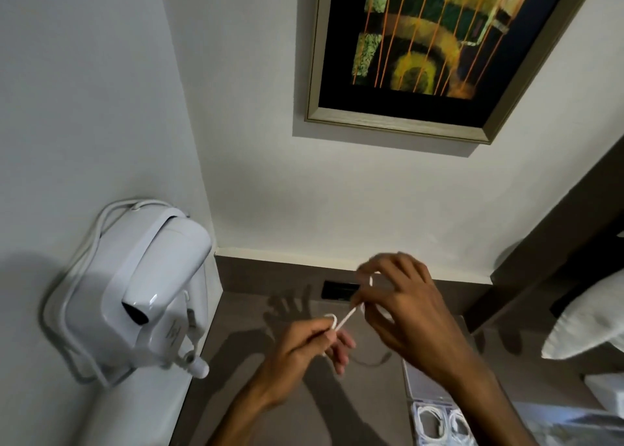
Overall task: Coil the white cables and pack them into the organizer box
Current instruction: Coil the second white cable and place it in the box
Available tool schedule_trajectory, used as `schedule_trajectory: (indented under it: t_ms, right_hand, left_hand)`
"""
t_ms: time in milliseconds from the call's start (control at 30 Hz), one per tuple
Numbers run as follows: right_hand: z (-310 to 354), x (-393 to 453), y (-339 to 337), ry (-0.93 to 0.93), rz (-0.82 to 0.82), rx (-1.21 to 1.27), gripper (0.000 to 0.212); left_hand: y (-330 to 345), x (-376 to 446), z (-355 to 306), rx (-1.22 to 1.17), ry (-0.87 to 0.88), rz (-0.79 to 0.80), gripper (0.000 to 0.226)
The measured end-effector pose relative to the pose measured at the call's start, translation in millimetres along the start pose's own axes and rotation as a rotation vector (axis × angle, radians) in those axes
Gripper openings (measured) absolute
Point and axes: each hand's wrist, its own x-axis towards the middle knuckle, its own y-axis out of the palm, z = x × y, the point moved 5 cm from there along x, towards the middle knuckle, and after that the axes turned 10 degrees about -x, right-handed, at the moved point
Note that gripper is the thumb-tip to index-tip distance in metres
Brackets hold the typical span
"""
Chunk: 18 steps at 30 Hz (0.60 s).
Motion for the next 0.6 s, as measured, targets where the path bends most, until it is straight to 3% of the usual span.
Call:
schedule_trajectory:
  t_ms: [100, 200, 333, 400, 500, 600]
  right_hand:
    - [-20.3, 11.3, 16.3, 0.037, -0.019, 0.130, 0.025]
    - [-25.3, 7.5, 46.9, 0.155, -0.004, 0.480, 0.044]
    - [19.7, -23.0, 92.2, 0.348, 0.149, 0.936, 0.053]
    - [45.7, -34.6, 104.9, 0.422, 0.248, 0.980, 0.045]
    - [71.5, -42.7, 108.4, 0.366, 0.313, 0.955, 0.017]
    - [72.7, -47.6, 95.3, 0.297, 0.385, 0.697, 0.024]
  left_hand:
    - [19.1, -5.0, -9.8, -0.296, -0.122, 0.157, 0.055]
    - [30.2, -8.3, -27.3, -0.604, -0.147, 0.287, 0.078]
    - [19.5, -1.6, -45.6, -0.903, -0.068, 0.226, 0.096]
    - [12.5, 2.4, -45.6, -0.918, -0.032, 0.135, 0.096]
    - [-3.2, 8.7, -39.0, -0.863, 0.042, -0.047, 0.090]
    - [-23.2, 14.2, -26.8, -0.628, 0.094, -0.197, 0.083]
